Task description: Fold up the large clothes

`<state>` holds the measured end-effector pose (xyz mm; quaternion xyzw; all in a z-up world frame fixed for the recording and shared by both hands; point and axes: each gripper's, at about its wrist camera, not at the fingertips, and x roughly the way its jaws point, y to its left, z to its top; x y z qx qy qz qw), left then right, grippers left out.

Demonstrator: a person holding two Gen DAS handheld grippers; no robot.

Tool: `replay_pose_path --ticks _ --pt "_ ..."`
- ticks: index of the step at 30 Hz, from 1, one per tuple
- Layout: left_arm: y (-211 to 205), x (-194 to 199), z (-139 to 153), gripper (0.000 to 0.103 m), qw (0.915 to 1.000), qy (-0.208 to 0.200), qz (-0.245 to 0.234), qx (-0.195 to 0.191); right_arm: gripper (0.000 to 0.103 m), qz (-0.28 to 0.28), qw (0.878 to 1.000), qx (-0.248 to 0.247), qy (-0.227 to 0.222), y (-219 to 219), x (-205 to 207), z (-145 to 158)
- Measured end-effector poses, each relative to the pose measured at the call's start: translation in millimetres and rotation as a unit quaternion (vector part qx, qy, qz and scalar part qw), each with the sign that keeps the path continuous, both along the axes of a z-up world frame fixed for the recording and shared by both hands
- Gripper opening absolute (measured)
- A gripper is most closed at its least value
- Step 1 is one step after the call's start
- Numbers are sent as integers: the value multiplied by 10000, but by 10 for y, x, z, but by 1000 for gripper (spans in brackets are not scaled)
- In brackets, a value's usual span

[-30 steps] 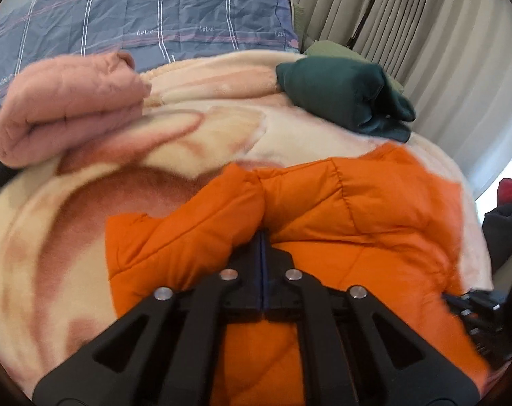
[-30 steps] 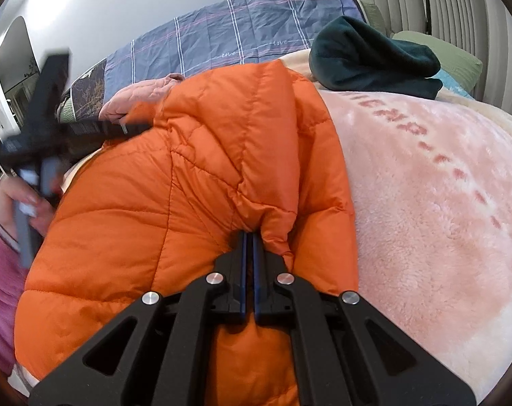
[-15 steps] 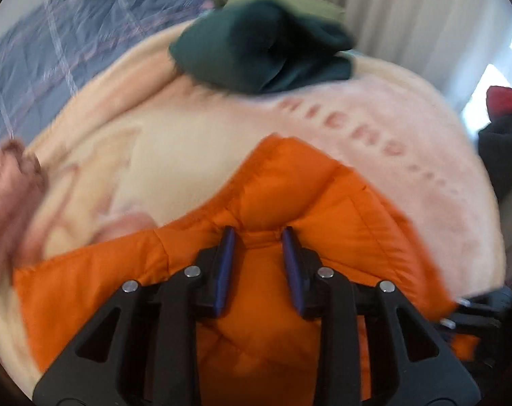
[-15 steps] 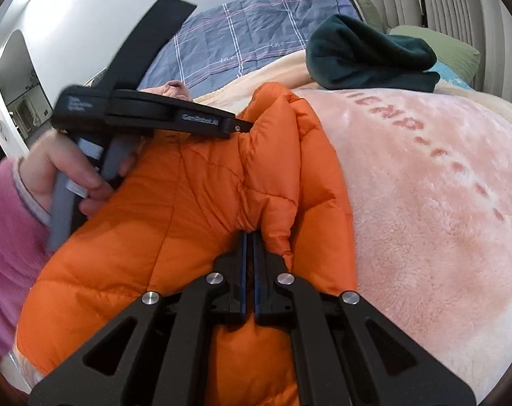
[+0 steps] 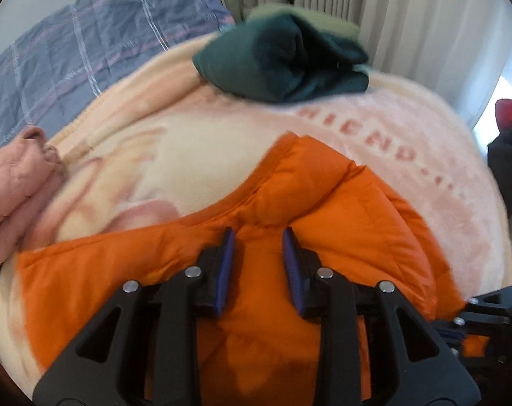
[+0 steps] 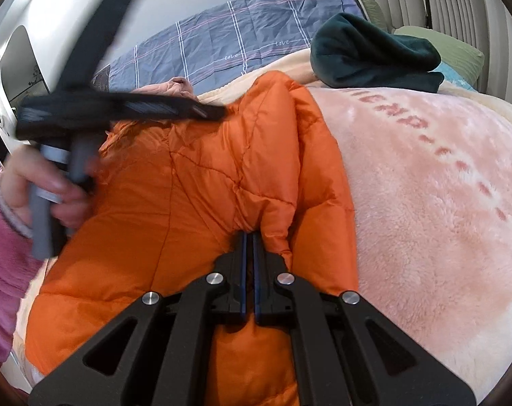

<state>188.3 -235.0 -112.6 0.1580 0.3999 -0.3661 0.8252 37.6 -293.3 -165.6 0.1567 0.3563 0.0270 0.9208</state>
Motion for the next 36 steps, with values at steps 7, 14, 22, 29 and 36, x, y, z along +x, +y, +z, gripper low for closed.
replay_pose_path --ticks 7,14,22,29,36 --pt "987 176 347 18 9948 -61 790 -637 1 21 10000 55 -43 8 -14 4" --pt "1112 258 -400 5 9936 109 1090 -260 1 55 9999 162 -4 -25 35 -13" --pt "1088 102 -121 6 9935 -166 1125 89 1 30 10000 75 -22 -10 12 4" --pt "1311 -1173 511 57 9944 -869 367 -467 1 34 9999 105 -58 -16 -2 -5" --pt "1399 -2468 388 74 9927 -1063 -514 -251 1 36 9998 137 -115 -29 -22 0"
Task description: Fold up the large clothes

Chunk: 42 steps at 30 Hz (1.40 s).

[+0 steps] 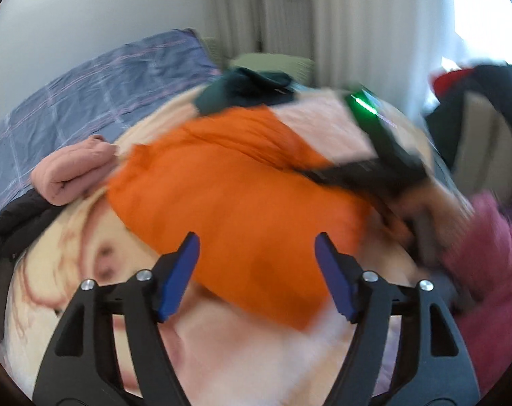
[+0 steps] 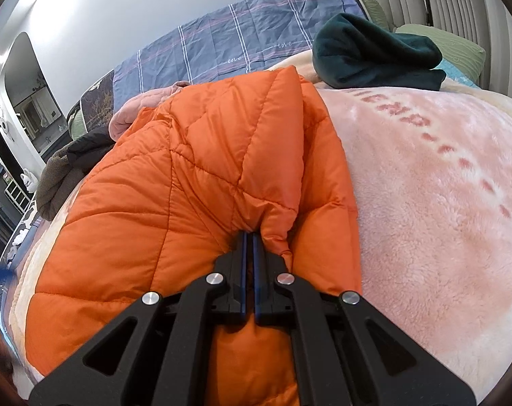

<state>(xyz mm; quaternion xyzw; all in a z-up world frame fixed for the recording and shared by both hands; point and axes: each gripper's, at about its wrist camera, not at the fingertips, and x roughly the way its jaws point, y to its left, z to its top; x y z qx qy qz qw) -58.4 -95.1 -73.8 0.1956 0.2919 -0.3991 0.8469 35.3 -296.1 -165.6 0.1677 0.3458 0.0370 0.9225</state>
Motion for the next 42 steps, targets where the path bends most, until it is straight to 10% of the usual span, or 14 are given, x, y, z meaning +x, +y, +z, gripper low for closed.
replay_pose_path --ticks 5,9,19,22,27,34,42 --pt "-288 -301 -458 75 9957 -300 51 870 1 -14 10000 -49 -31 18 -16 9" --pt "-422 -205 -479 74 9909 -771 720 837 1 -18 10000 -57 -36 14 -17 9" --pt "80 19 -672 75 9791 -359 1620 1173 1 170 9998 -101 -68 64 -13 9" --pt "151 2 -614 73 9815 -170 1576 1076 1 154 9999 -27 -58 37 3 6" --pt "240 -97 -260 24 9939 804 565 507 1 146 9999 -13 -76 41 8 7" --pt "87 440 388 24 9985 -46 456 -285 1 143 9999 -21 -84 43 1 5" --pt "-918 1769 218 30 9976 374 530 -222 1 153 9998 66 -90 20 -4 -8"
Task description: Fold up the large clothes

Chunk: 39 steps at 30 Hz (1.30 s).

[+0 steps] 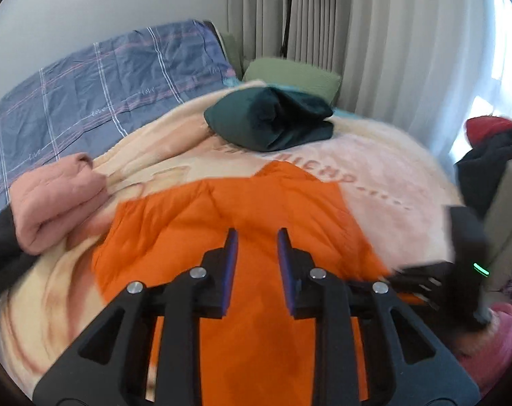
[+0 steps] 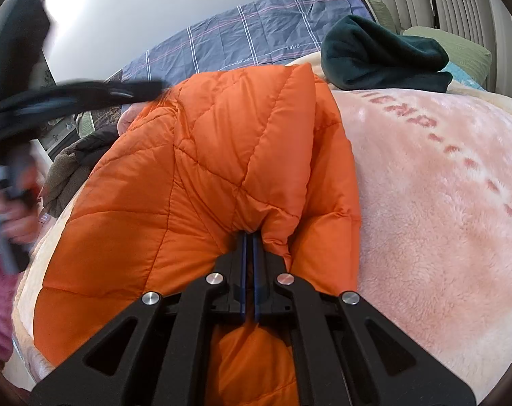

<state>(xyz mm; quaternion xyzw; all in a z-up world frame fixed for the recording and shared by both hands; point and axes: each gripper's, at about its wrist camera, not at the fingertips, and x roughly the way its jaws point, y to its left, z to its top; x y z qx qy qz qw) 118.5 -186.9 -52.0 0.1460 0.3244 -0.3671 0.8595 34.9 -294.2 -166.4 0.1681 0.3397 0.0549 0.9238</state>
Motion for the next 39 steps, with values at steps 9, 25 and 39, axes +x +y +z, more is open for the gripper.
replay_pose_path --ticks 9,25,39 --pt "-284 604 -863 43 9937 528 623 774 1 6 9999 112 35 -24 15 -18" --pt "-756 316 -452 32 9959 384 -391 714 1 -129 9999 -56 -2 -40 -4 -1" --pt "-728 490 -878 33 9951 674 -251 677 5 -132 9999 49 -79 -113 -30 50"
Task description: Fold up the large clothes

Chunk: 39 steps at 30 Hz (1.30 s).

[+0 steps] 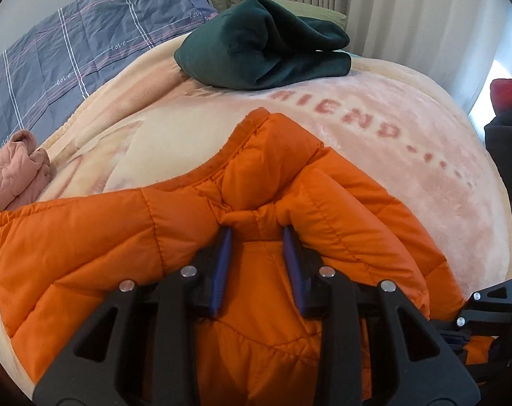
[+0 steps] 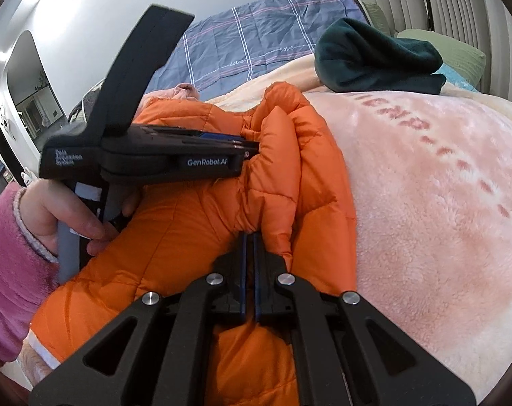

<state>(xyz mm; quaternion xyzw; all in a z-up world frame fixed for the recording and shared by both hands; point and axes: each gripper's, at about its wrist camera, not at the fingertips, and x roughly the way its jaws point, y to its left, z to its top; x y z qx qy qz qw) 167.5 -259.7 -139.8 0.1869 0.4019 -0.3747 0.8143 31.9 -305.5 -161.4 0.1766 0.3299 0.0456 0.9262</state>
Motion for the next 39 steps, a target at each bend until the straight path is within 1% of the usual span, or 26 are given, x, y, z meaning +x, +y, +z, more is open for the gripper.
replay_pose_path --ticks 2,3,4,5,6,8,9,12,14,17,19,21,22,23,24,29,30,31,32,34,35,36,37,38,39 --pt "12 0 -11 33 10000 11 -4 -24 10 -60 9992 399 -78 -109 -133 69" --pt "22 -4 -17 32 10000 8 -9 -33 24 -109 9978 633 -137 -183 -226 108" --pt "20 -5 -15 32 10000 -7 -7 -19 48 -252 9957 862 -223 -295 -381 165" --pt "33 -7 -19 32 10000 -34 -3 -17 55 -351 9942 967 -308 -372 -505 205" --pt "40 -16 -21 32 10000 -44 4 -19 58 -410 9934 1012 -339 -425 -585 231" --pt "55 -17 -23 32 10000 -53 10 -26 60 -564 9916 1132 -259 -552 -755 233" --pt "56 -18 -23 32 10000 -59 8 -23 62 -600 9895 1300 -175 -603 -811 194" --pt "58 -28 -20 32 10000 -90 7 1 63 -526 9755 2125 231 -681 -888 -24" --pt "50 -41 -17 32 9999 -131 12 24 63 -463 9638 2597 389 -681 -895 -137" --pt "45 -81 -7 32 9996 -260 27 92 66 -439 9525 2987 408 -676 -889 -172" --pt "45 -102 -1 32 9993 -336 31 133 69 -428 9454 3198 470 -701 -856 -177" --pt "52 -107 4 32 9993 -351 36 137 70 -325 9336 3534 488 -734 -858 -193" --pt "58 -107 6 32 9993 -348 37 128 74 -284 9271 3701 509 -740 -850 -205" --pt "65 -104 7 32 9994 -339 37 114 76 -267 9207 3857 525 -749 -848 -213" --pt "69 -99 7 32 9994 -329 36 102 78 -268 9172 3940 518 -751 -852 -213" --pt "75 -98 7 32 9994 -328 37 95 90 -251 9121 4060 505 -746 -881 -156" --pt "75 -99 7 32 9994 -324 35 92 94 -163 9119 4078 430 -730 -890 -109" --pt "74 -99 6 32 9994 -319 36 90 94 -80 9136 4051 359 -713 -896 -61" --pt "72 -100 6 32 9994 -320 38 92 95 36 9201 3908 264 -662 -892 30" --pt "75 -99 7 32 9994 -323 35 93 102 159 9396 3413 176 -549 -848 179" --pt "75 -99 7 32 9994 -321 35 91 102 130 9529 3021 228 -475 -801 233" --pt "76 -98 7 32 9994 -320 35 89 102 12 9612 2734 379 -432 -768 229" --pt "75 -99 8 32 9994 -321 35 90 102 -134 9643 2588 551 -412 -719 196" --pt "75 -99 8 32 9994 -323 35 91 102 -328 9614 2617 781 -426 -663 107" --pt "77 -100 9 32 9994 -327 35 90 102 -466 9546 2782 955 -458 -635 9"
